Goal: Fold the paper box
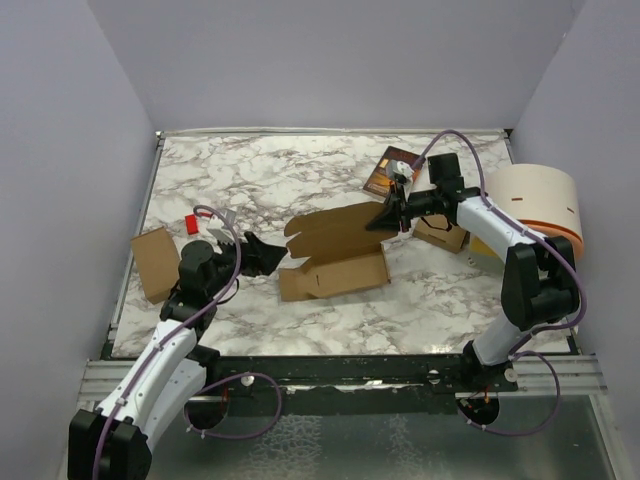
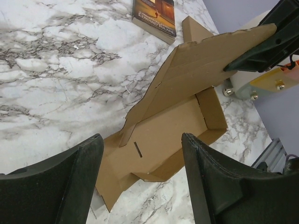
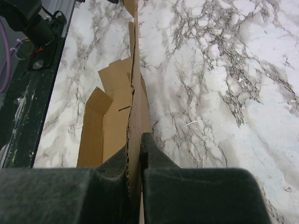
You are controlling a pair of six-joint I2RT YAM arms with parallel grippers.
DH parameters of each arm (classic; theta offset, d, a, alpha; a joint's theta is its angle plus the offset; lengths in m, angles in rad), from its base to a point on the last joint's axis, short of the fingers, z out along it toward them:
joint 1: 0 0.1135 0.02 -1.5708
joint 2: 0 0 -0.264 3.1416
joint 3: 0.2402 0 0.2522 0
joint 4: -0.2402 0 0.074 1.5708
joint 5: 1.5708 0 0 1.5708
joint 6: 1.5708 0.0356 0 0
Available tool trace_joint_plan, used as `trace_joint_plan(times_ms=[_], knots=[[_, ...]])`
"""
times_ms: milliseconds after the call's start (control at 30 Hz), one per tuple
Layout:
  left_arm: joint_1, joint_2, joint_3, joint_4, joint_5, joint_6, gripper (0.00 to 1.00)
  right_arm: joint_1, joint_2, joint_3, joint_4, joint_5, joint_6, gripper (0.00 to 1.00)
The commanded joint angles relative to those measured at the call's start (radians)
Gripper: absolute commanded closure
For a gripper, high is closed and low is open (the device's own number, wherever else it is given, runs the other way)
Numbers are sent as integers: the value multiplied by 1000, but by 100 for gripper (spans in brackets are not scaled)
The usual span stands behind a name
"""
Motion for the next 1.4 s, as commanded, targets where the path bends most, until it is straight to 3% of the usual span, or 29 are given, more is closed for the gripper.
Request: trace_joint_plan(times_ms=[0, 433, 1367], knots=[[4, -59, -51, 78, -55, -50, 30, -6, -32, -16, 42, -29, 17, 99], [4, -45, -139, 158, -82, -103, 29, -15, -44, -27, 61, -28, 28, 99], [3, 84, -153, 195, -38, -109, 29, -22, -51, -42, 90, -11, 52, 99]])
